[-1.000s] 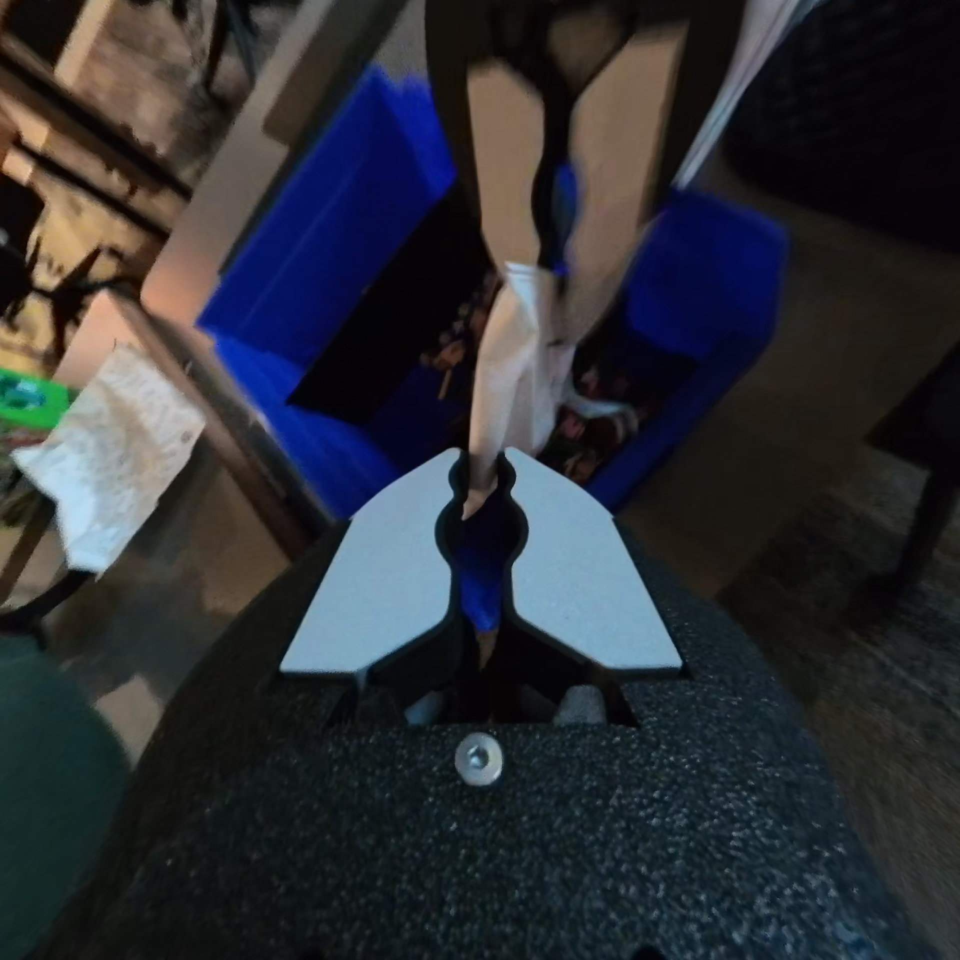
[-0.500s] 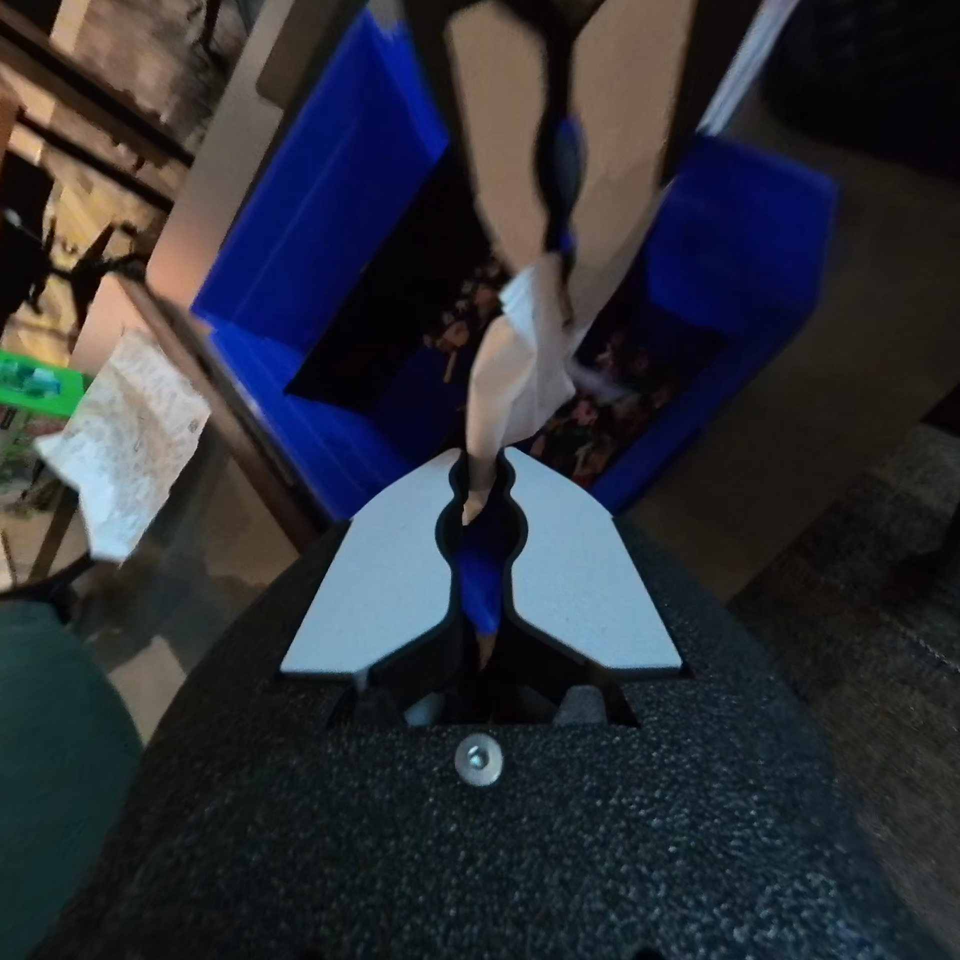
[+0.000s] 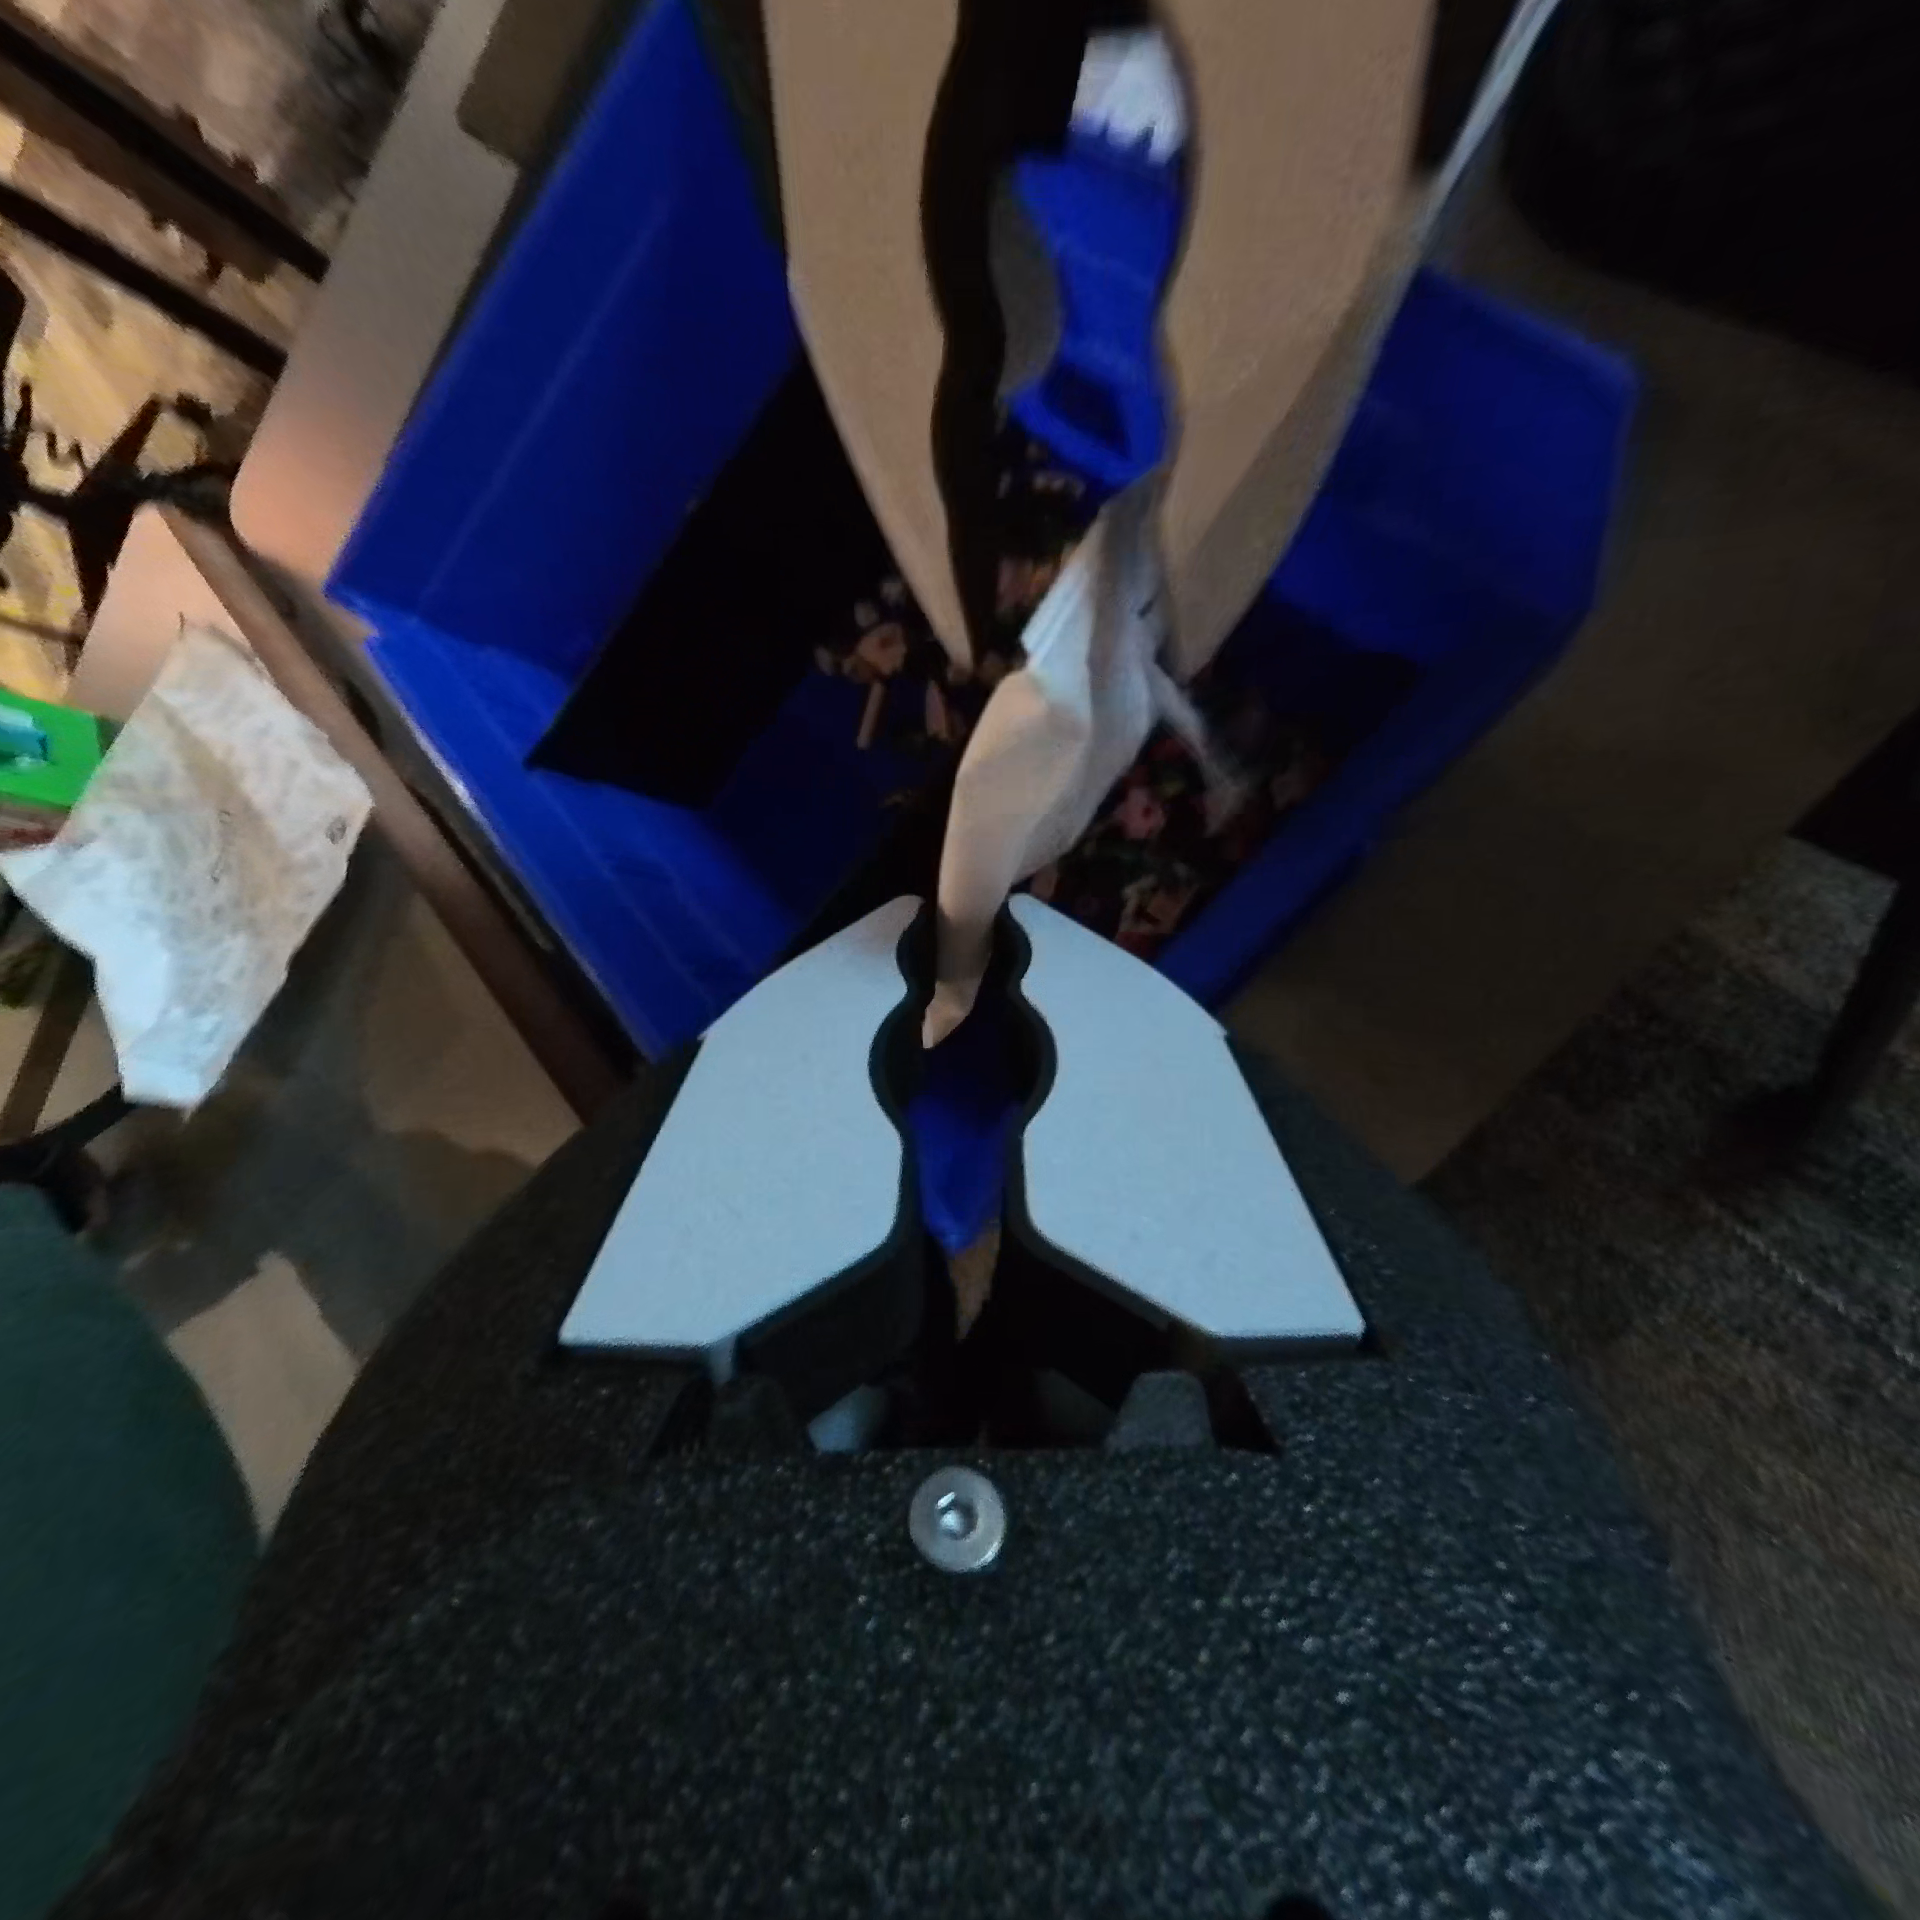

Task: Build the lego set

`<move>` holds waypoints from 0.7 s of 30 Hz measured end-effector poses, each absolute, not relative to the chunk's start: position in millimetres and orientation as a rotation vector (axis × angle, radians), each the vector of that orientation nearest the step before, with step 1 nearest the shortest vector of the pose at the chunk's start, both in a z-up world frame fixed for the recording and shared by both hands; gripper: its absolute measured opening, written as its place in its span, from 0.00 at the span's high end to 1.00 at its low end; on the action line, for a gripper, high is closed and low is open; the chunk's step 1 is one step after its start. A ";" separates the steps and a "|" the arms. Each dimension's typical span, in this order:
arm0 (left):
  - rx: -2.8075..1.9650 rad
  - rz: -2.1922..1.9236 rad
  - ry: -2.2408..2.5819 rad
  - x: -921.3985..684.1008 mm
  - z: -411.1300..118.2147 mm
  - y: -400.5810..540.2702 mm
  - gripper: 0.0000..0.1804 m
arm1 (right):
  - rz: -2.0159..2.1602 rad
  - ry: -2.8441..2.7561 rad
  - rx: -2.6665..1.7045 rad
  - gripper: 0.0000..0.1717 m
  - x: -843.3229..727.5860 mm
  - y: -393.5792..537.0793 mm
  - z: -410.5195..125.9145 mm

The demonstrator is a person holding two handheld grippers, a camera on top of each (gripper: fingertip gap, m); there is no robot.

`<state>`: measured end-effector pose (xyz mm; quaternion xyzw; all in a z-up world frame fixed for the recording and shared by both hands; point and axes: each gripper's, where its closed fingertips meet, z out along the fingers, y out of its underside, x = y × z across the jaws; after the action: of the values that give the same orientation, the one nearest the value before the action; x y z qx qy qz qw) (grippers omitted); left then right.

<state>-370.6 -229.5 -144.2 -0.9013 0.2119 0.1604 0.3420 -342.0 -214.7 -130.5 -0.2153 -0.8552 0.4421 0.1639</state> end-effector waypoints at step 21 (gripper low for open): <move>-2.332 0.403 0.538 -366.0 -148.2 -224.8 0.95 | 1.362 -2.389 -0.625 1.00 -346.9 -206.1 -134.1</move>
<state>-366.0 -224.8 -148.2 -0.9001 0.2077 0.1557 0.3499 -346.9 -206.1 -134.1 -0.2187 -0.8362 0.4768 0.1598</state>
